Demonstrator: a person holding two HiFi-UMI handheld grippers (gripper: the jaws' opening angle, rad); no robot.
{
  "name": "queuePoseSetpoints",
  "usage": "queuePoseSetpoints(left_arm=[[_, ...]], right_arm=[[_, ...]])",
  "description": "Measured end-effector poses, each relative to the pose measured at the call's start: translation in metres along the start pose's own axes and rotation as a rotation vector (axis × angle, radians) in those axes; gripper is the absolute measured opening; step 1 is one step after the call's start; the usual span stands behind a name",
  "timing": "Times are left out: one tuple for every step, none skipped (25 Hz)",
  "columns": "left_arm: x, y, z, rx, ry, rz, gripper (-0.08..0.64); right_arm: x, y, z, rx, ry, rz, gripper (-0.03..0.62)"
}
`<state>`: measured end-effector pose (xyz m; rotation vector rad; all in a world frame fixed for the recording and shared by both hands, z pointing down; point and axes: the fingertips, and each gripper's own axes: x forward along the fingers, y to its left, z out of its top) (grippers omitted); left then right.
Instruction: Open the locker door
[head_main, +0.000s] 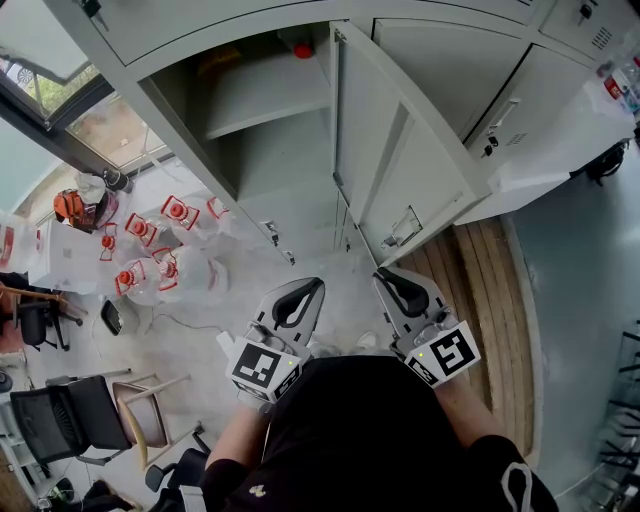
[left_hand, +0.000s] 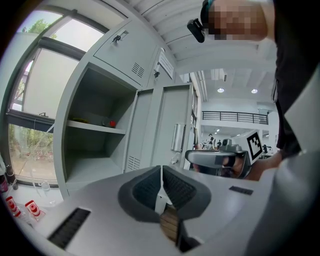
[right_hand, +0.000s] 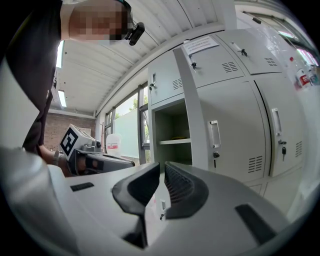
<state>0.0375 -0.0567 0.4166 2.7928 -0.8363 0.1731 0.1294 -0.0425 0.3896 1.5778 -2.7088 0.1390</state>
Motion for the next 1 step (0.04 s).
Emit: queuePoseSetpoints(left_arm=[[0.0001,-0.0005,-0.0002,0.001,0.002,-0.001,0.028]], right_arm=[[-0.0004,0.0,0.0004,-0.001,0.0,0.0,0.049]])
